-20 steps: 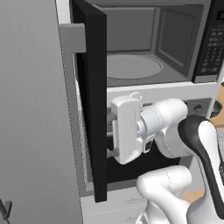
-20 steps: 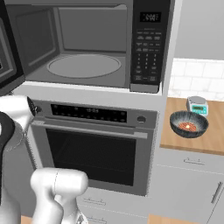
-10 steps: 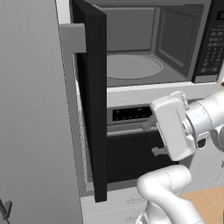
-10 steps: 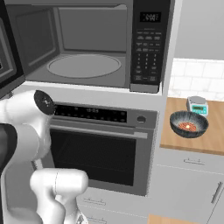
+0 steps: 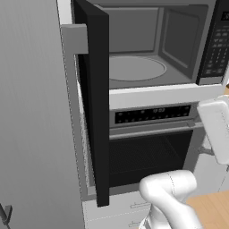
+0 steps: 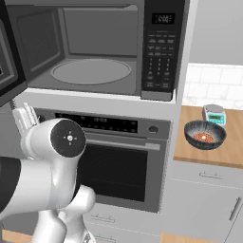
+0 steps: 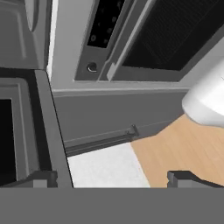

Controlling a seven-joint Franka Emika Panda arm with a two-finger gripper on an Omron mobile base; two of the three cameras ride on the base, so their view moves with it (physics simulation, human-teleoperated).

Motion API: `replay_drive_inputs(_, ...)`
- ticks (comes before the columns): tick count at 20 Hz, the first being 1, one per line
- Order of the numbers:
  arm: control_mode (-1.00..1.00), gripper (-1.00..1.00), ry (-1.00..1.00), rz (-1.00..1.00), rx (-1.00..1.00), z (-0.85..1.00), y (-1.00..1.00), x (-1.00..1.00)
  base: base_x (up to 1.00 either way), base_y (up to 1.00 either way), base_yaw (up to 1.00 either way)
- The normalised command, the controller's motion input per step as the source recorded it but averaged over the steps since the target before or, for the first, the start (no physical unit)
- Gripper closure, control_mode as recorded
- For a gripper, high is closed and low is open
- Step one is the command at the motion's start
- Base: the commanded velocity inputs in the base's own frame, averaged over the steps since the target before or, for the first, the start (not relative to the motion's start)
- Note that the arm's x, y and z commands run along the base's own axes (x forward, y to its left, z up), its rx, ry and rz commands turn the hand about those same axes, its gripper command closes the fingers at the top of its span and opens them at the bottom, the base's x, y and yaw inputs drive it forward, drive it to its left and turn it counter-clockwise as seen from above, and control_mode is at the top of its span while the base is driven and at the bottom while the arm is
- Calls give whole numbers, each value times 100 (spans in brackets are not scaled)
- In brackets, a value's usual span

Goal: Open the microwave, place the bowl with waffle inside the microwave, then close the microwave door and turn it on.

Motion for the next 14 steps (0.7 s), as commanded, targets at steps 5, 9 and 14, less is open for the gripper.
replay_drive_inputs(5,-100,-100,0,-49,0,-44,-100,29,0,0,0)
replay_drive_inputs(9,-100,-100,0,-39,0,-40,-100,52,0,0,0)
replay_drive_inputs(14,-100,-100,1,-23,5,-21,-100,56,0,0,0)
